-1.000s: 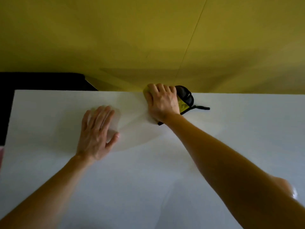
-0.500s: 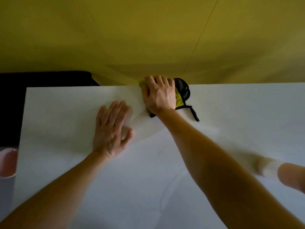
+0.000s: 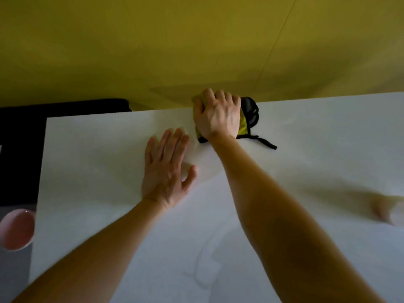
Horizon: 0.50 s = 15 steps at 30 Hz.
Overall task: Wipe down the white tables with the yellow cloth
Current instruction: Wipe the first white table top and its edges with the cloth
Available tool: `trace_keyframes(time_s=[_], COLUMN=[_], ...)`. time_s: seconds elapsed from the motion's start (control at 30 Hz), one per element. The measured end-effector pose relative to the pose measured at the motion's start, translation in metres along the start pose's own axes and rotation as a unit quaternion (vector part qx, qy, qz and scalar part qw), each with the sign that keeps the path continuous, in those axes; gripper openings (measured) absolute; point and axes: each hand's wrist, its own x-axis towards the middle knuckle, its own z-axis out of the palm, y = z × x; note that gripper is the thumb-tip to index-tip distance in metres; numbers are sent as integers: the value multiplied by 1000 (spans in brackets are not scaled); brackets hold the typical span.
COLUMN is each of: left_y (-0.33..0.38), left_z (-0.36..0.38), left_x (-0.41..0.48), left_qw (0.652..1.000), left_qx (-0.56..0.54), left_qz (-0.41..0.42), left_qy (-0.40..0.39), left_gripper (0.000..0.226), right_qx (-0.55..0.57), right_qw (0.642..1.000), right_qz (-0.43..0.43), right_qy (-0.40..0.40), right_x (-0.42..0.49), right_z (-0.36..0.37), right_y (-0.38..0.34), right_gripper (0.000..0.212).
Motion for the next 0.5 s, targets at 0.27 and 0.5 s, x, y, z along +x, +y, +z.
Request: trace_keyframes(time_s=[0.27,0.5], left_y=[3,6], left_z=[-1,-10], left_x=[3,1], left_qw=[1000,999], left_qx=[-8,-3], left_qz=[-2,-16], left_qy=[-10,-32], left_gripper=[80,81], right_qx=[1,-12], right_qw=[1000,999], right_qz=[0,-16], right_qy=[18,38], right_x=[3,-10], right_z=[-36,-4], right_y=[102,10], right_gripper=[39,33])
